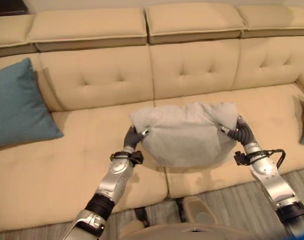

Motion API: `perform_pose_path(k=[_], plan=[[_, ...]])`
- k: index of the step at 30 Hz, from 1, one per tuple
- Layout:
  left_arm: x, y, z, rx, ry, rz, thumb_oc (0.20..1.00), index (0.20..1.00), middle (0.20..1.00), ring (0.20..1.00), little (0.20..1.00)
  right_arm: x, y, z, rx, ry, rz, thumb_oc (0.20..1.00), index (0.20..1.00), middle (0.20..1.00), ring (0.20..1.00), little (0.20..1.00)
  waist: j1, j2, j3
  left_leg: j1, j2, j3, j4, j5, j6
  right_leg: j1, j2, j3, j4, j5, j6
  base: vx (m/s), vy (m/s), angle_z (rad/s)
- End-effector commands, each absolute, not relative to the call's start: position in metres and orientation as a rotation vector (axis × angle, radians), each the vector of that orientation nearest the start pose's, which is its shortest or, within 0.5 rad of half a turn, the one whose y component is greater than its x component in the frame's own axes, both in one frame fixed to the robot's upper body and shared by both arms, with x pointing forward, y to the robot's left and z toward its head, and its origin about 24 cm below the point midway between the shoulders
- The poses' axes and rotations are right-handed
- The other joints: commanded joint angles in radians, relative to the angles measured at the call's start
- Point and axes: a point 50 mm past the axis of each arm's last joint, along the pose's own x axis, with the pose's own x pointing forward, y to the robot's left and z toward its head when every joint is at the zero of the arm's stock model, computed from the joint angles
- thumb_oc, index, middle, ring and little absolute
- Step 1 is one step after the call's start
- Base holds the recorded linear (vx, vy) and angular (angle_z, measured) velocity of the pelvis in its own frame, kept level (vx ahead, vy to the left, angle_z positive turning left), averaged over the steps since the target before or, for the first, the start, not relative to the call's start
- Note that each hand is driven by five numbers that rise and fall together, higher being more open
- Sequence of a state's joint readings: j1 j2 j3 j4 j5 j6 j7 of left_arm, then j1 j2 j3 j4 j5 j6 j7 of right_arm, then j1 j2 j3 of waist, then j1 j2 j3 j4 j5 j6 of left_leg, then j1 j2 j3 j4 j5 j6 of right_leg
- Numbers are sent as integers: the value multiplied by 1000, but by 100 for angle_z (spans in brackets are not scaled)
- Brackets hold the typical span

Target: Pick up all the scattered cushions and arrange them neatly on the sofa.

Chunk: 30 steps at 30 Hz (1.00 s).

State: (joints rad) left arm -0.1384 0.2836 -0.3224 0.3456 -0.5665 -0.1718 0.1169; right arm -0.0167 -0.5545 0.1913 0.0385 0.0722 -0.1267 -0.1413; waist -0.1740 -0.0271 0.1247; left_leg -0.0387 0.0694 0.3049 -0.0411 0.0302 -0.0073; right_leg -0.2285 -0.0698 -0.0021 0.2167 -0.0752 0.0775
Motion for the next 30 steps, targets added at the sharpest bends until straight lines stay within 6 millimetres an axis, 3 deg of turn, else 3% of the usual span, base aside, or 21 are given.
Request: perform_pose_path(k=[1, 6, 12, 13, 14, 15, 16, 20, 21, 22, 24, 27, 30], plan=[[280, 146, 48, -195, -90, -148, 200, 200, 200, 200, 200, 261, -198, 89, -398, -271, 77, 200, 200, 200, 200, 200, 5, -79, -90, 18, 6, 4, 166, -173, -44, 55, -159, 21, -193, 147, 133, 128, -93, 8], [285, 146, 61, -154, -149, -132, 200, 200, 200, 200, 200, 263, -200, 92, -417, -282, 72, 200, 200, 200, 200, 200, 12, -77, -96, 16, 2, -4, 147, -161, -50, 69, -160, -8, -214, 151, 135, 55, -70, 7], [310, 133, 112, -100, -342, -138, 200, 200, 200, 200, 200, 290, -191, 120, -424, -390, 35, 200, 200, 200, 200, 200, 40, -64, -60, -71, 1, -37, 137, -132, -62, 27, -168, -42, -228, 154, 130, -62, -44, 21], [311, 133, 113, -99, -344, -137, 200, 200, 200, 200, 200, 290, -191, 121, -424, -392, 35, 200, 200, 200, 200, 200, 38, -63, -60, -75, 1, -38, 138, -132, -62, 24, -168, -42, -227, 154, 130, -104, -28, 9], [318, 129, 129, -89, -400, -137, 200, 200, 200, 200, 200, 299, -186, 132, -411, -429, 27, 200, 200, 200, 200, 200, 47, -60, -48, -107, 1, -46, 136, -121, -65, -3, -169, -42, -224, 159, 128, -73, -20, 19], [318, 129, 130, -89, -401, -137, 200, 200, 200, 200, 200, 300, -186, 132, -411, -430, 27, 200, 200, 200, 200, 200, 46, -59, -49, -110, 1, -47, 137, -121, -65, -6, -170, -43, -223, 159, 127, -139, -44, 21], [327, 126, 148, -64, -459, -130, 200, 200, 200, 200, 200, 311, -183, 149, -427, -479, 17, 200, 200, 200, 200, 200, 56, -55, -36, -147, 3, -57, 136, -108, -69, -38, -170, -45, -215, 161, 123, -99, -35, 27], [339, 124, 174, -22, -537, -118, 200, 200, 200, 200, 200, 326, -178, 174, -456, -546, 6, 200, 200, 200, 200, 200, 65, -49, -20, -198, 3, -68, 141, -96, -71, -83, -174, -47, -196, 159, 118, -82, -35, 21], [346, 118, 193, 4, -589, -113, 200, 200, 200, 200, 200, 336, -173, 194, -465, -596, -8, 200, 200, 200, 200, 200, 72, -45, -4, -222, 4, -75, 142, -86, -73, -107, -176, -48, -184, 159, 117, -71, -29, 19], [349, 115, 200, 11, -605, -112, 200, 200, 200, 200, 200, 341, -172, 203, -464, -614, -21, 200, 200, 200, 200, 200, 76, -43, 4, -234, 4, -78, 142, -81, -75, -118, -177, -46, -181, 159, 115, -83, -36, 13], [353, 114, 211, 29, -633, -105, 200, 200, 200, 200, 200, 346, -169, 215, -472, -642, -28, 200, 200, 200, 200, 200, 78, -39, 12, -246, 4, -82, 141, -76, -77, -131, -177, -47, -173, 159, 115, -34, -16, 14], [364, 104, 242, 79, -701, -92, 200, 200, 200, 200, 200, 357, -159, 253, -483, -739, -57, 200, 200, 200, 200, 200, 86, -30, 40, -280, 10, -91, 139, -61, -85, -170, -173, -47, -157, 157, 114, -33, -30, 11], [371, 98, 262, 82, -733, -75, 200, 200, 200, 200, 200, 365, -152, 275, -495, -777, -75, 200, 200, 200, 200, 200, 90, -22, 54, -301, 16, -96, 133, -50, -93, -197, -169, -47, -143, 154, 116, 0, 0, 0]])
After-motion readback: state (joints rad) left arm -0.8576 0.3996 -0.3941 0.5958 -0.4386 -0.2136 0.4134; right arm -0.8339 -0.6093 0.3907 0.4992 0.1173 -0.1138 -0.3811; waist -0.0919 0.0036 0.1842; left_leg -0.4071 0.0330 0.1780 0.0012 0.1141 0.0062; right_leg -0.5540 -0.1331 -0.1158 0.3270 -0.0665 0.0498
